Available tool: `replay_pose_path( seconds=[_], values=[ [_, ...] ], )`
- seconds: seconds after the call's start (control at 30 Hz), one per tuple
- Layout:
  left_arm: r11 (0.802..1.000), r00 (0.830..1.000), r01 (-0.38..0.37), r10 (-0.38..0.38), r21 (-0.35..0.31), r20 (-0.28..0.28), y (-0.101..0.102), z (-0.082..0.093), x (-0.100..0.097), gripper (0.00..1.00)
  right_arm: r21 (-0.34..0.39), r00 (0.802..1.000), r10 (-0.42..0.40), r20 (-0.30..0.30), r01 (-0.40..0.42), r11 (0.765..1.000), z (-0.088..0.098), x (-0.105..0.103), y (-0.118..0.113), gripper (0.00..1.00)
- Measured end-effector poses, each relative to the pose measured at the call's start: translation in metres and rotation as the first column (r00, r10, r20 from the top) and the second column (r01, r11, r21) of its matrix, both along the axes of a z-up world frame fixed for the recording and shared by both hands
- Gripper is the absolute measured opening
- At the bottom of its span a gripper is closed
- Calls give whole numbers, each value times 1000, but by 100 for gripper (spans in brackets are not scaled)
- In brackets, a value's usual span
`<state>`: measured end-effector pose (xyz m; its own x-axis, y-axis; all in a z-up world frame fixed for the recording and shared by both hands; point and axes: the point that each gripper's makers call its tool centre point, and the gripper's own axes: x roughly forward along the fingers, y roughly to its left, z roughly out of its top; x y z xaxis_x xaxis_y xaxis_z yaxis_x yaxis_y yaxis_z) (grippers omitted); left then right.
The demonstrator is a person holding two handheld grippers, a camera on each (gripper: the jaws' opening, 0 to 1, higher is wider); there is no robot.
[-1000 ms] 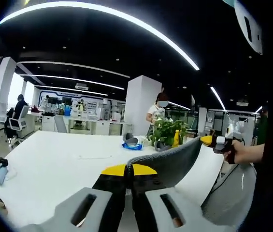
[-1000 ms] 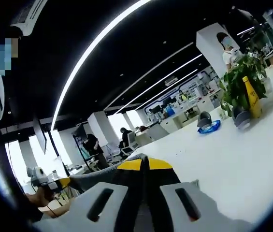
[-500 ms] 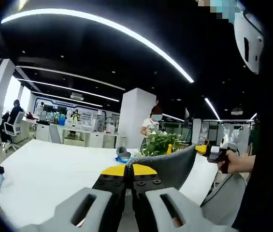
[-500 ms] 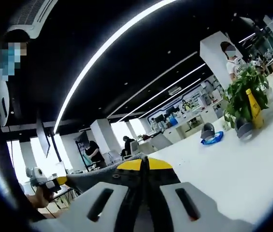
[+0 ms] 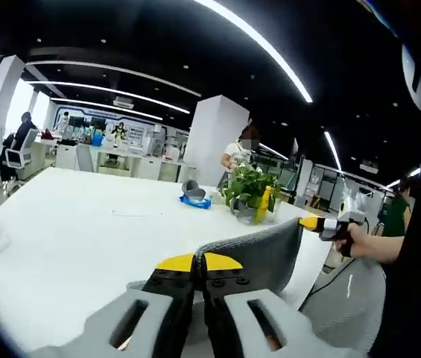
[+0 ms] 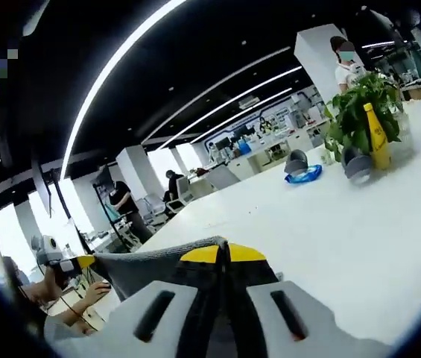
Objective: Fold the towel on the table until its edges align and the towel forms a compact rectangular stack.
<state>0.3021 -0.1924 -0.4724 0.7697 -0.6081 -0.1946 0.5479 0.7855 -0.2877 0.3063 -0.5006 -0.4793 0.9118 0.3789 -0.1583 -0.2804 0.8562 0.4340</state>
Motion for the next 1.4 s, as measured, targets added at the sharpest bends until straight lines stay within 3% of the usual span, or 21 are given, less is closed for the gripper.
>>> replay_pose_path(
  seconds=[0.13,0.23,0.3,0.37,0.5,0.73,0.93,1.4],
  values=[
    [999,999,24,-23,31,-35,-1,-16,13,3,-46,999,9,-43,-11,999,-15,11,0,0],
    [1000,994,17,-20,-25,-108,-4,-31,22,3,-82,997,8,-76,-14,997,-32,20,-3,0],
    [1000,991,-9,7,-10,-134,-2,-42,27,3,-50,991,9,-132,-16,999,-48,27,-7,0],
    [1000,988,-13,13,1,-152,-3,-52,31,3,-70,984,14,-176,-27,997,-62,32,-6,0],
    [999,978,-24,30,31,-204,3,-74,41,3,-103,977,32,-209,-55,993,-79,40,0,0],
    [997,978,-10,27,83,-209,6,-89,60,3,-133,967,41,-253,-77,988,-99,59,-2,0],
    [988,974,10,25,152,-227,4,-112,76,3,-153,947,33,-318,-86,985,-119,70,-5,0],
    [963,958,25,54,268,-282,6,-150,105,3,-279,913,35,-405,-160,947,-154,91,-1,0]
  ],
)
